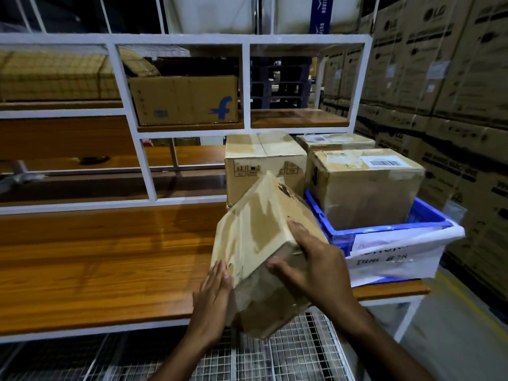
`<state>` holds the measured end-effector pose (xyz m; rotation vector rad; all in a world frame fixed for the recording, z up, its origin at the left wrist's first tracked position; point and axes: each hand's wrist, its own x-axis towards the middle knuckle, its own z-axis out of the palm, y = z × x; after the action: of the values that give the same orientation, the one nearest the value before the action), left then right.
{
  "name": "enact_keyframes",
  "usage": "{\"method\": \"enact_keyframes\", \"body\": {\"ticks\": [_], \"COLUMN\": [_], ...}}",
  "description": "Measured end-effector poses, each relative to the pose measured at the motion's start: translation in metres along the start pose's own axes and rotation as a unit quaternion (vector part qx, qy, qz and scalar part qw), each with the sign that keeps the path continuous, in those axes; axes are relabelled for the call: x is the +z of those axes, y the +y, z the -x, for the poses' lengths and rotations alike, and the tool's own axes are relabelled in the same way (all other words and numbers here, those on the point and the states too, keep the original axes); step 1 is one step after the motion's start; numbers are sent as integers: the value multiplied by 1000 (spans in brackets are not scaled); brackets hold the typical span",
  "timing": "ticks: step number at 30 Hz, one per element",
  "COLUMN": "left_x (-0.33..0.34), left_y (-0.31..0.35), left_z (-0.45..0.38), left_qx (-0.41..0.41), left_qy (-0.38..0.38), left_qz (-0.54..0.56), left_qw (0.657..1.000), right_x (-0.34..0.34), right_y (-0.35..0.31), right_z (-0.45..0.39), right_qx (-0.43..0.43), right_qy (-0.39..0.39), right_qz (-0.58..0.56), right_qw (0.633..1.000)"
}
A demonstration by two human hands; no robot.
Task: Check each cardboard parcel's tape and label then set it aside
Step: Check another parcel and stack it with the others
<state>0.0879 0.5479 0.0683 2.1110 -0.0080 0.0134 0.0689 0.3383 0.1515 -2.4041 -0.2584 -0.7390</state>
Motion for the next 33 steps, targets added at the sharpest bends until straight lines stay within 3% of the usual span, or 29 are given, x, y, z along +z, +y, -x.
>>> {"method": "enact_keyframes", "body": {"ticks": [1,4,8,13,18,20,23,26,29,33], "left_x": [-2,-15,-39,-50,-56,-60,-65,-65,-63,-58], "left_y": [9,54,87,73,64,59,63,70,75,91], "left_z": [-2,-7,-29,-40,-50,-52,-53,-71,-98,-139], "left_qx": [-31,-55,-9,-24,-14,-7,15,40,82,129], "left_qy": [-33,-111,-127,-131,-136,-134,-109,-60,-28,-44], "left_qz": [75,317,328,328,331,301,219,-66,-278,-362], "left_qw": [996,940,936,935,934,944,969,995,957,922], "right_x": [4,22,32,19,20,24,34,56,74,88], "right_y": [-7,-32,-61,-55,-50,-41,-27,-20,-12,-5], "right_z": [-4,-13,-25,-42,-67,-77,-89,-105,-128,-158], "right_qx": [-24,-107,-156,-95,-41,3,-8,-22,-33,-50], "right_qy": [-15,-75,-155,-270,-260,-238,-247,-276,-292,-311], "right_qz": [13,85,141,-19,-65,-85,12,115,161,186], "right_qw": [1000,988,965,958,962,967,969,954,942,931]}}
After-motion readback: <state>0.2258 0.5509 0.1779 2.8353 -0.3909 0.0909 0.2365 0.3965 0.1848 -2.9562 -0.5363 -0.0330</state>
